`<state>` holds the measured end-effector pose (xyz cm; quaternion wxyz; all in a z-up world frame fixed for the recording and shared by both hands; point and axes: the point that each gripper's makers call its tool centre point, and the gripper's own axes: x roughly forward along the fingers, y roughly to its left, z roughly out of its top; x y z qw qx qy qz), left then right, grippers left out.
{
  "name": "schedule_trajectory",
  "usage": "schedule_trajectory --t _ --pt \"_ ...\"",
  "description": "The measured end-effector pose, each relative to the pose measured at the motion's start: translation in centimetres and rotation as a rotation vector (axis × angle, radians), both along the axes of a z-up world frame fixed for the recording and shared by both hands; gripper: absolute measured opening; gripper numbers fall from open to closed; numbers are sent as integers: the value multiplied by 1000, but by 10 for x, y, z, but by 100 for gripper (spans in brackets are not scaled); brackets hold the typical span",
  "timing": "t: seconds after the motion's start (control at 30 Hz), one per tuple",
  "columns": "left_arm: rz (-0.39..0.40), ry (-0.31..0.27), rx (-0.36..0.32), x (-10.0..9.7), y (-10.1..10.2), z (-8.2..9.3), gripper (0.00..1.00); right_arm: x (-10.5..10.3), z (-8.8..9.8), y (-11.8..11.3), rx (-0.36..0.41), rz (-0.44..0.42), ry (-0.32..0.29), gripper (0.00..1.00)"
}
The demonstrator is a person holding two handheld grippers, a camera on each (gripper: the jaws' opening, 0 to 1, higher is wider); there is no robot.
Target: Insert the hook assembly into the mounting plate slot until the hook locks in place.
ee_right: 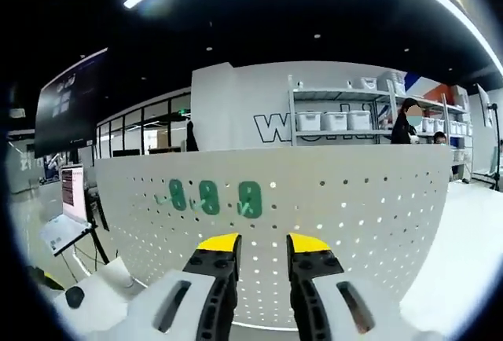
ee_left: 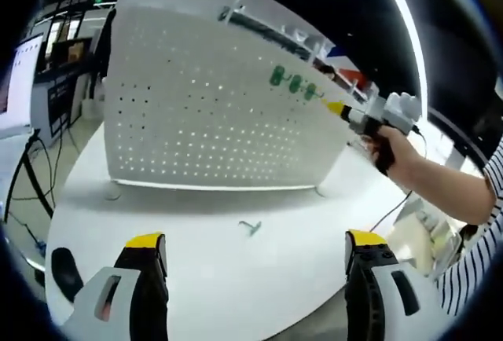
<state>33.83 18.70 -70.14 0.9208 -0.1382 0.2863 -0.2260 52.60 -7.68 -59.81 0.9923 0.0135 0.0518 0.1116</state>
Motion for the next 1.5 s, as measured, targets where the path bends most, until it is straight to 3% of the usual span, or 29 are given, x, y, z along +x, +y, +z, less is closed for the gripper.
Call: schedule_trajectory --t 0.43,0.63,0.83,1.07,1.17,1.23,1.5 --pt "-24 41 -2 -10 -10 -6 95 -55 -54 -26 -41 9 165 30" --pt "-18 67 7 -17 -8 -12 93 -83 -72 -21 -101 47 210 34" --pt "-19 80 20 -24 -7 -17 93 -112 -91 -17 -105 73 276 37" --pt "-27 94 24 -30 -13 -22 94 -143 -111 -4 -103 173 357 39" --pt "-29 104 27 -32 -13 -26 93 -152 -115 2 -114 220 371 39" --pt "-30 108 29 -34 -13 -28 92 -159 -117 4 -181 262 366 39" --pt "-47 140 53 -43 -17 -38 93 -185 -134 9 -189 315 418 40"
